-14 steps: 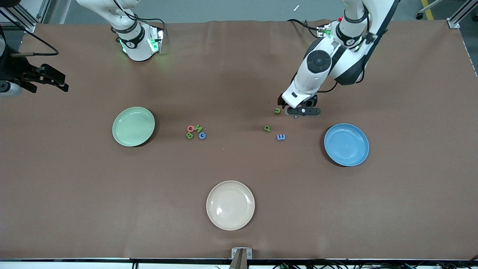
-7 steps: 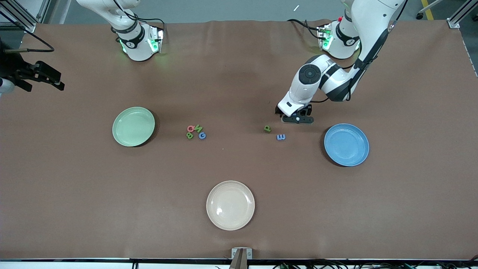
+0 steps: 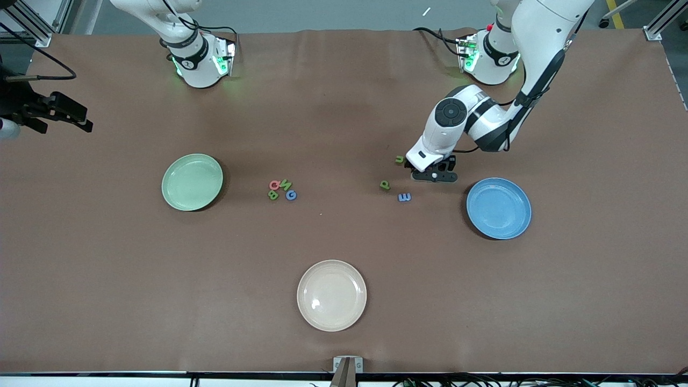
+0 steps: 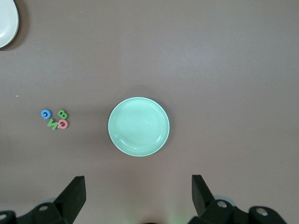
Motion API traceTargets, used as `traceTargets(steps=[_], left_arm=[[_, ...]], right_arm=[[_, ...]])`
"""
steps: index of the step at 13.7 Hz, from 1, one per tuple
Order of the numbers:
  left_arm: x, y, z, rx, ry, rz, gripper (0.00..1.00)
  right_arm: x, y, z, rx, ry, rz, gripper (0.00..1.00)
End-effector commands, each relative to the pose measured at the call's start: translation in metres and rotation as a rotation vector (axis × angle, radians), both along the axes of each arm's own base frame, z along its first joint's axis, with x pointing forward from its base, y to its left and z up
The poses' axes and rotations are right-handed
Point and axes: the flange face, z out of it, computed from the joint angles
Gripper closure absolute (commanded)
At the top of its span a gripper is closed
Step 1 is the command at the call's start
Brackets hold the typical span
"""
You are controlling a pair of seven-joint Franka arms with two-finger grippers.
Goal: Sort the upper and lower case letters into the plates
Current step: 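Grasp the blue x with the left gripper while the right gripper moves out, then drop the x in the blue plate while the right gripper nears letters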
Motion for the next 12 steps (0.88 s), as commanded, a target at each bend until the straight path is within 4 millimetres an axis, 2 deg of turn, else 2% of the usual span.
traceTargets(steps=[1, 4, 6, 8, 9, 10, 11, 12], left_arm=[[-0.01, 0.0, -0.004, -0.019, -0.017, -0.006, 0.17], [-0.017, 0.001, -0.011, -0.021, -0.003, -0.01, 0.27], [-0.019, 0.001, -0.013, -0.019, 0.003, -0.013, 0.32], [-0.022, 0.003, -0.015, -0.015, 0.009, -0.014, 0.37], [-0.022, 0.003, -0.015, -0.015, 0.009, -0.013, 0.4], [-0.023, 0.002, -0.016, -0.015, 0.012, -0.016, 0.42], [-0.024, 0.002, -0.018, -0.015, 0.016, -0.014, 0.46], [-0.025, 0.002, -0.019, -0.015, 0.018, -0.016, 0.49]], right_arm=[[-0.001, -0.001, 0.001, 0.018, -0.006, 0.007, 0.0], [0.003, -0.003, -0.005, 0.008, 0.01, 0.004, 0.0], [0.017, -0.008, -0.028, 0.005, 0.049, -0.004, 0.0], [0.033, -0.017, -0.042, 0.002, 0.025, -0.02, 0.0], [0.045, -0.025, -0.06, 0.003, 0.031, -0.033, 0.0], [0.062, -0.032, -0.093, 0.005, 0.061, -0.042, 0.0], [0.07, -0.04, -0.109, 0.017, 0.08, -0.057, 0.0], [0.07, -0.051, -0.12, 0.024, 0.096, -0.076, 0.0]])
